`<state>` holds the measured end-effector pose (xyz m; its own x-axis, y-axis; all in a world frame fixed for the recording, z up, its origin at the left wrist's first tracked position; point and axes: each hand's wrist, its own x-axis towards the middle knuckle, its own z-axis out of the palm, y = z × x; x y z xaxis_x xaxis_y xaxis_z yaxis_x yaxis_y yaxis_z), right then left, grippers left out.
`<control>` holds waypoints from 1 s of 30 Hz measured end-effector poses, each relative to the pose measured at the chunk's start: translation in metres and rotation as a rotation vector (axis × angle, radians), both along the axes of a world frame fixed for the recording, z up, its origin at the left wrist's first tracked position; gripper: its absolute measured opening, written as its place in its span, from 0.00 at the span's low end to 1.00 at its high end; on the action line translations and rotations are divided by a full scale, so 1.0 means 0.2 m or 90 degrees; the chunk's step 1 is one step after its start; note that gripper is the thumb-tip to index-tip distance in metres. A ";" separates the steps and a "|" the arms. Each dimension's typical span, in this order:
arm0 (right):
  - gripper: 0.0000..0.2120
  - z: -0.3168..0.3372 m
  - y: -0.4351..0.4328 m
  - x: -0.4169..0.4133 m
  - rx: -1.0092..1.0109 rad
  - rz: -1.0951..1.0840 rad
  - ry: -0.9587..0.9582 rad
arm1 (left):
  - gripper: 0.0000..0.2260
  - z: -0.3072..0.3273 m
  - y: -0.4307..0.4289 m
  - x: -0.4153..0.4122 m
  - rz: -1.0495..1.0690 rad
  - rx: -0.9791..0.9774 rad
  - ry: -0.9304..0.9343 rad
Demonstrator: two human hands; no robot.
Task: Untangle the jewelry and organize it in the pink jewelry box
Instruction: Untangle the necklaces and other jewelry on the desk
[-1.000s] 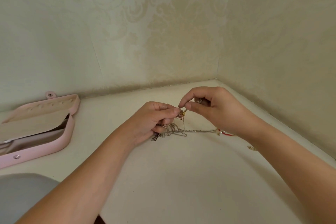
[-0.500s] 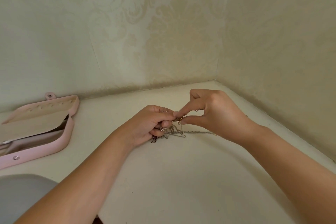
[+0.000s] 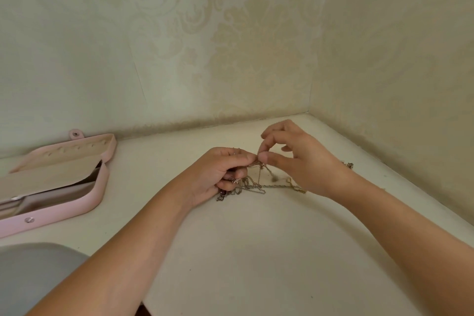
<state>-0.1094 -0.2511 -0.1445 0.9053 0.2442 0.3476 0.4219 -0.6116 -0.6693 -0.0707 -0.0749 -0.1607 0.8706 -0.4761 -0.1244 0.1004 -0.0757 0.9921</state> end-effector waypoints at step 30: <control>0.04 0.09 -0.06 0.00 0.349 0.020 0.284 | 0.03 0.02 0.01 -0.01 0.038 -0.076 -0.081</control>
<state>-0.1101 -0.2638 -0.1274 0.9852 0.1693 0.0253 0.0477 -0.1291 -0.9905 -0.0730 -0.0737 -0.1569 0.9026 -0.4284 0.0427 -0.0253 0.0462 0.9986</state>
